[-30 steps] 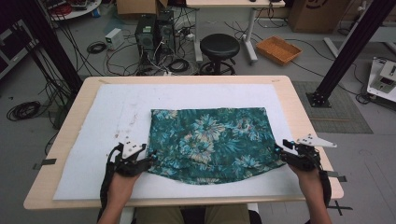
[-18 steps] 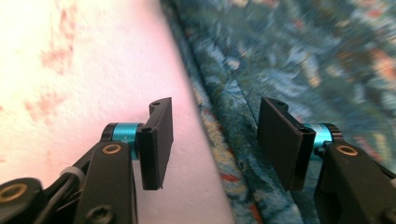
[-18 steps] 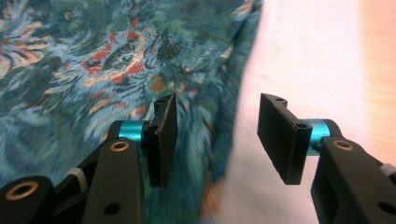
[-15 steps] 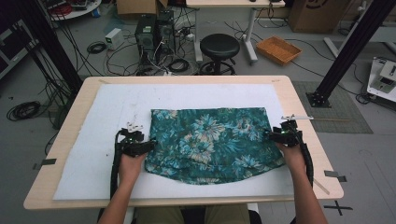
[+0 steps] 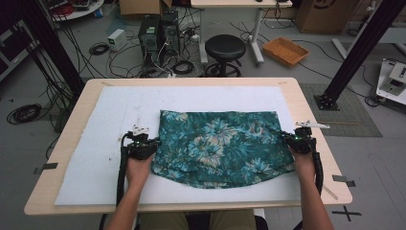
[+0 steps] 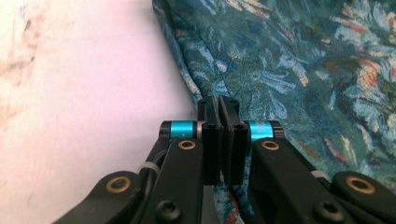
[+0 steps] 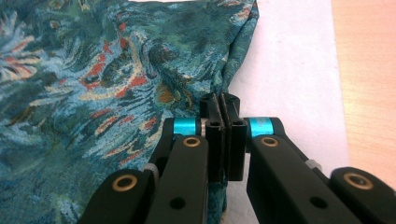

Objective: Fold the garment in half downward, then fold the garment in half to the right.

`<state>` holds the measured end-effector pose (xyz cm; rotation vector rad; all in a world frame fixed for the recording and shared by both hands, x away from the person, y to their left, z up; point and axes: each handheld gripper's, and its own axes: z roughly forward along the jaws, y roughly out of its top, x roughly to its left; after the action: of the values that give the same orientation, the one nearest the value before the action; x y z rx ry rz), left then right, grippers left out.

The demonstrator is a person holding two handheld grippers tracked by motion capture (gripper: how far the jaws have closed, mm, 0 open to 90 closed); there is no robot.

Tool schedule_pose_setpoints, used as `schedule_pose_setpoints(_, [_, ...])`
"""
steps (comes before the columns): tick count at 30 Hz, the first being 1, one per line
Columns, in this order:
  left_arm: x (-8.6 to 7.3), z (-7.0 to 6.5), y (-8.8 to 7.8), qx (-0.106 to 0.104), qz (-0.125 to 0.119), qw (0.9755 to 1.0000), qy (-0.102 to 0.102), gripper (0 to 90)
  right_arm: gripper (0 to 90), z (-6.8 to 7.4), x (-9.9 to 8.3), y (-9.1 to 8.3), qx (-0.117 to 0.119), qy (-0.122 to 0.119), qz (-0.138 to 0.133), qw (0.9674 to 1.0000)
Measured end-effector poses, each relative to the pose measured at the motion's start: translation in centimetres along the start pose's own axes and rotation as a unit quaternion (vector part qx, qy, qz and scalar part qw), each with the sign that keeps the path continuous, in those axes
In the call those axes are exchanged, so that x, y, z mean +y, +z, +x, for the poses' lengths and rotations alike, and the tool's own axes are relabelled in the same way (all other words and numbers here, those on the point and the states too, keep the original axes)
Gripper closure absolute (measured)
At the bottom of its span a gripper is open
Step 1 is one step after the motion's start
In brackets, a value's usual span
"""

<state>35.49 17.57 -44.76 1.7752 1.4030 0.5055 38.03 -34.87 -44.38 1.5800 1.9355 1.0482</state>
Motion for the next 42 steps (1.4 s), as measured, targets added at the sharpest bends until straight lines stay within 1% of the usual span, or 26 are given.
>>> schedule_pose_setpoints(2, [0.0,0.0,0.1,0.005,0.002,1.0000,0.003,87.6,89.9,-0.1,0.1,0.1,0.003,0.001,-0.005,1.0000])
schedule_pose_setpoints(5, [-0.2,0.3,0.1,0.008,0.003,1.0000,0.003,88.2,89.0,0.1,0.3,0.3,0.005,-0.013,0.000,0.9999])
schedule_pose_setpoints(6, [-0.3,0.5,0.2,0.008,0.000,0.9999,-0.007,88.2,88.3,0.0,0.4,0.5,0.006,-0.017,0.001,0.9998])
schedule_pose_setpoints(7, [-0.3,0.6,0.1,0.006,0.000,0.9999,-0.009,88.2,87.5,0.0,0.3,0.6,0.006,-0.015,0.003,0.9999])
schedule_pose_setpoints(9, [-0.4,0.4,-0.1,0.002,-0.007,1.0000,0.006,86.3,80.7,-0.1,0.3,0.6,0.005,-0.016,0.005,0.9998])
schedule_pose_setpoints(11, [-0.4,0.4,-0.3,-0.005,-0.012,0.9999,0.009,77.1,64.7,-0.3,0.3,0.2,0.007,-0.013,-0.003,0.9999])
schedule_pose_setpoints(12, [-0.5,0.5,-0.5,-0.013,-0.022,0.9996,0.011,77.1,64.7,-0.3,0.3,0.2,0.007,-0.013,-0.003,0.9999])
schedule_pose_setpoints(13, [-0.5,0.6,-0.9,-0.021,-0.040,0.9989,0.012,68.8,57.7,-0.4,0.3,-0.1,0.013,-0.013,-0.012,0.9998])
schedule_pose_setpoints(14, [-0.5,0.8,-1.3,-0.032,-0.056,0.9978,0.015,55.6,44.1,-0.7,0.3,-0.9,0.023,-0.023,-0.033,0.9989])
schedule_pose_setpoints(15, [-0.5,1.1,-2.0,-0.056,-0.093,0.9939,0.019,50.1,40.0,-0.7,0.3,-1.1,0.029,-0.030,-0.037,0.9984])
schedule_pose_setpoints(16, [-0.5,1.3,-2.4,-0.069,-0.113,0.9911,0.017,43.7,37.4,-0.8,0.3,-1.5,0.041,-0.037,-0.043,0.9975])
schedule_pose_setpoints(17, [-0.4,1.4,-2.8,-0.077,-0.125,0.9889,0.019,39.4,33.9,-0.8,0.2,-1.8,0.056,-0.049,-0.046,0.9961])
schedule_pose_setpoints(18, [-0.3,1.6,-3.2,-0.081,-0.133,0.9876,0.018,35.1,29.7,-0.7,0.1,-2.2,0.066,-0.060,-0.050,0.9947])
schedule_pose_setpoints(20, [-0.2,1.7,-3.7,-0.079,-0.142,0.9865,0.021,22.5,26.3,-0.4,-0.1,-2.9,0.076,-0.085,-0.057,0.9919])
schedule_pose_setpoints(21, [-0.2,1.7,-3.7,-0.079,-0.142,0.9865,0.021,19.8,22.7,-0.3,-0.1,-3.2,0.081,-0.095,-0.061,0.9903])
schedule_pose_setpoints(22, [-0.1,1.8,-4.1,-0.088,-0.147,0.9849,0.023,19.8,20.7,-0.1,-0.2,-3.5,0.082,-0.098,-0.066,0.9895])
schedule_pose_setpoints(23, [-0.1,1.9,-4.3,-0.090,-0.148,0.9844,0.028,19.8,20.6,0.0,-0.3,-3.8,0.090,-0.100,-0.072,0.9883])
schedule_pose_setpoints(25, [0.0,1.8,-4.4,-0.091,-0.148,0.9844,0.030,19.8,20.6,0.2,-0.5,-4.3,0.104,-0.109,-0.083,0.9851])
schedule_pose_setpoints(26, [0.0,1.8,-4.5,-0.091,-0.147,0.9844,0.034,19.8,20.6,0.2,-0.5,-4.3,0.104,-0.109,-0.083,0.9851])
schedule_pose_setpoints(27, [-0.1,1.7,-4.6,-0.091,-0.148,0.9840,0.038,19.8,20.6,0.6,-0.6,-4.7,0.110,-0.122,-0.087,0.9825])
schedule_pose_setpoints(28, [-0.1,1.7,-4.7,-0.092,-0.150,0.9836,0.040,19.8,20.6,0.6,-0.6,-4.7,0.110,-0.122,-0.087,0.9825])
schedule_pose_setpoints(29, [-0.1,1.6,-4.8,-0.091,-0.152,0.9833,0.043,19.8,20.6,0.9,-0.6,-4.9,0.109,-0.133,-0.090,0.9810])
schedule_pose_setpoints(33, [-0.1,1.5,-5.5,-0.096,-0.158,0.9815,0.050,19.8,20.6,1.4,-0.5,-5.2,0.107,-0.137,-0.092,0.9805])
schedule_pose_setpoints(37, [-0.2,1.4,-5.8,-0.096,-0.157,0.9813,0.057,19.8,20.6,1.6,-0.5,-5.6,0.099,-0.132,-0.103,0.9809])
schedule_pose_setpoints(41, [-0.4,1.3,-5.9,-0.097,-0.156,0.9811,0.062,19.8,20.6,1.9,-0.9,-5.7,0.099,-0.128,-0.103,0.9814])
schedule_pose_setpoints(42, [-0.5,1.2,-5.9,-0.098,-0.156,0.9802,0.072,19.8,20.6,2.0,-1.1,-5.7,0.097,-0.130,-0.105,0.9812])
